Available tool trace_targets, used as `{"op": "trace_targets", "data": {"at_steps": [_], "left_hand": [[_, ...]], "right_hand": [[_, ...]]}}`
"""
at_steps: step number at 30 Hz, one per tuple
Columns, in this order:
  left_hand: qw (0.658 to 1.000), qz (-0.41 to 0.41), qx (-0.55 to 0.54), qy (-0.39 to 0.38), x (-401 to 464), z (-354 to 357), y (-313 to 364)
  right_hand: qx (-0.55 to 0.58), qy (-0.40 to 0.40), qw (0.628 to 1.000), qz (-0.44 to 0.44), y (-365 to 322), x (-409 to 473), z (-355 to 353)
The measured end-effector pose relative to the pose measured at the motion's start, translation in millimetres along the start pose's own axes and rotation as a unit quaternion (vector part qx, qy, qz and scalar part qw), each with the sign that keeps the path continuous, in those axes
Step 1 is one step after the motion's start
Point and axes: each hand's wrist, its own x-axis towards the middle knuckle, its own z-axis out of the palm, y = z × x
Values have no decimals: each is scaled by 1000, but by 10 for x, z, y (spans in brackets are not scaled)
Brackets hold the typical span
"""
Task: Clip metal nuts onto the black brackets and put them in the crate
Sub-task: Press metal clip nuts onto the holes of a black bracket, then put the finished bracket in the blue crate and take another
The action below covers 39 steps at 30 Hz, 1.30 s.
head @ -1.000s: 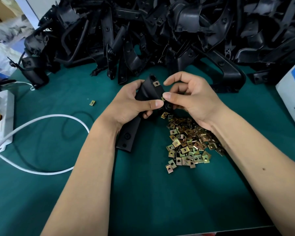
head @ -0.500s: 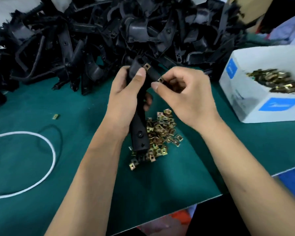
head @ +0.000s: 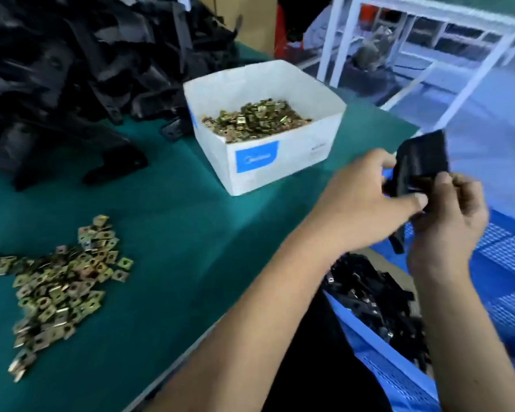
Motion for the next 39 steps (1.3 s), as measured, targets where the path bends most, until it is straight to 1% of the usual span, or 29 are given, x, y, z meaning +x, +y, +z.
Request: {"op": "trace_targets", "data": {"at_steps": [2, 4, 7, 9, 10, 11, 13, 14, 15, 18, 20, 23, 27, 30, 32, 34, 36, 38, 39], "left_hand": [[998, -43, 33, -37, 169, 422, -292], [990, -110, 56, -69, 292, 776, -640], [970, -221, 50, -86, 360, 1149, -1143], [957, -264, 53, -104, 355, 1298, -1405], [953, -271, 73, -116, 344, 1339, -1495], [948, -273, 102, -129, 336, 1360, -1568], [939, -264, 169, -144, 337, 1386, -1675], [937, -255, 194, -140, 349, 1390, -1695], [937, -243, 211, -136, 366, 1389, -1695], [946, -202, 218, -128, 428, 1383, -1587], [960, -169, 200, -100, 481, 1359, -1438], [980, -103, 163, -41, 562, 1245, -1114], [989, 33, 127, 70, 600, 809, -517], [978, 132, 65, 149, 479, 302, -89], [966, 180, 18, 187, 335, -48, 106], [951, 199, -7, 239, 130, -457, 178], [935, 187, -10, 301, -115, -898, 118], [914, 169, 13, 369, -386, -1320, -28], [899, 158, 32, 407, -535, -1525, -125]], "right_hand": [[-24, 45, 996, 76, 312, 48, -323], [-39, 87, 981, 167, 651, 46, -640], [-44, 163, 938, 302, 1091, -27, -995], [-22, 207, 908, 364, 1366, -83, -1197], [-32, 212, 895, 391, 1502, -112, -1302], [-76, 199, 882, 420, 1615, -145, -1391], [-239, 143, 846, 455, 1770, -209, -1536], [-304, 119, 831, 451, 1801, -231, -1572], [-333, 100, 824, 446, 1799, -245, -1573], [-392, 53, 825, 404, 1673, -178, -1424], [-430, 13, 836, 341, 1490, -72, -1238], [-453, -5, 858, 242, 1135, 109, -883], [-436, -6, 895, 98, 442, 276, -295], [-388, 3, 921, -30, -80, 272, 157], [-364, -23, 926, -98, -355, 190, 477], [-328, -85, 930, -144, -533, 11, 875], [-275, -161, 932, -176, -610, -266, 1315], [-244, -242, 920, -188, -614, -592, 1741], [-244, -285, 906, -194, -595, -767, 1945]]}}
